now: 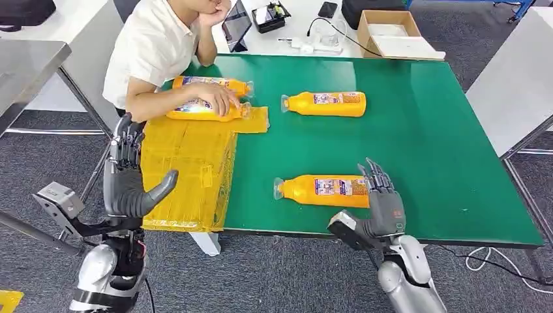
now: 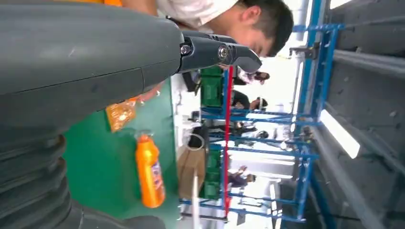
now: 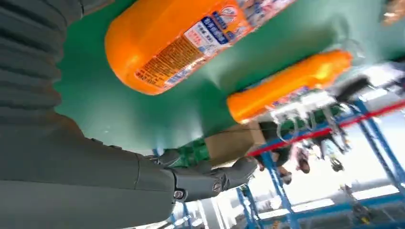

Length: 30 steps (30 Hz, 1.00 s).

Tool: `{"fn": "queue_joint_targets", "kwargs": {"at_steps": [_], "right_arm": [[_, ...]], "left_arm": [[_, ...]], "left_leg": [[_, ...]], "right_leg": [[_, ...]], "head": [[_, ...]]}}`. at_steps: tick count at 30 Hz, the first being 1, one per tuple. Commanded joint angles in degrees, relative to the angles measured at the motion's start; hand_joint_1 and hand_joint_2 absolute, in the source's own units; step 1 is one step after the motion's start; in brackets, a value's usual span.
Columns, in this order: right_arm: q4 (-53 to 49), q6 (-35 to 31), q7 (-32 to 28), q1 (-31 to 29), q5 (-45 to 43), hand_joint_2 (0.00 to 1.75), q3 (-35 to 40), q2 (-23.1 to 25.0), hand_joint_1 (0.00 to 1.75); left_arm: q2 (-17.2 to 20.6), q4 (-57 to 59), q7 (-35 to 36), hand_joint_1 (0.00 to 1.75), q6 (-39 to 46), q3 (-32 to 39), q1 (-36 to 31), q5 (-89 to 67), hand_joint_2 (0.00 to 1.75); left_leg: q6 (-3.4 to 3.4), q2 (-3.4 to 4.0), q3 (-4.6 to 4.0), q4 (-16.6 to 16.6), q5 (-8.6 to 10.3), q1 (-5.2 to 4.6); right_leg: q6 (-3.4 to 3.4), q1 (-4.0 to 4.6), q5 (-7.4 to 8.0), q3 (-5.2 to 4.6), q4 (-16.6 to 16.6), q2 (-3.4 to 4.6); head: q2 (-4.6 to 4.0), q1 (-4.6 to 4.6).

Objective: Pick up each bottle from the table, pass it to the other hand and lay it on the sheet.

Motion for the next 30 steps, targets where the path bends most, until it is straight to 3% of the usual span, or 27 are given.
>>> {"fn": "queue_joint_targets", "kwargs": {"at_steps": [1,11,19,26,30], "right_arm": [[14.64,2.01,2.90,-9.83,2.81,1.75,5.29,-0.61,0.00],[27.82,6.44,5.37,-19.95,3.55,1.75,8.39,3.27,0.00],[30.04,7.24,5.54,-20.56,3.62,1.75,9.29,3.87,0.00],[34.79,12.20,10.21,-23.85,5.45,1.75,13.11,3.62,0.00],[34.71,19.52,13.20,-26.39,5.36,1.75,16.64,3.48,0.00]], "left_arm": [[-0.05,3.71,0.20,0.00,0.69,-2.05,-1.35,-1.78,1.75],[-1.27,9.87,1.73,0.00,0.74,-4.45,-5.81,-2.64,1.75],[-1.15,10.29,2.31,0.00,0.12,-4.76,-6.21,-1.47,1.75],[-0.40,11.70,3.55,0.00,-1.63,-5.96,-7.15,0.25,1.75],[-0.14,11.69,4.20,0.00,-2.81,-4.88,-5.81,0.93,1.75]], "left_leg": [[-0.10,0.14,0.14,-0.02,-0.04,0.09],[-0.10,0.17,0.10,0.02,-0.01,0.08],[-0.09,0.02,0.13,0.00,-0.01,0.06],[-0.11,0.05,0.11,0.03,0.00,0.10],[-0.09,0.16,0.05,0.03,0.00,0.03]], "right_leg": [[-0.15,0.09,0.02,0.12,-0.07,0.13],[-0.14,0.09,0.06,0.06,-0.02,0.16],[-0.09,0.06,-0.01,0.09,-0.01,0.01],[-0.13,0.11,0.03,0.10,0.00,0.03],[-0.10,0.04,0.04,-0.01,0.04,0.13]], "head": [[0.02,0.00],[0.00,0.00],[0.00,-0.02],[0.02,0.00],[0.02,0.00]]}}
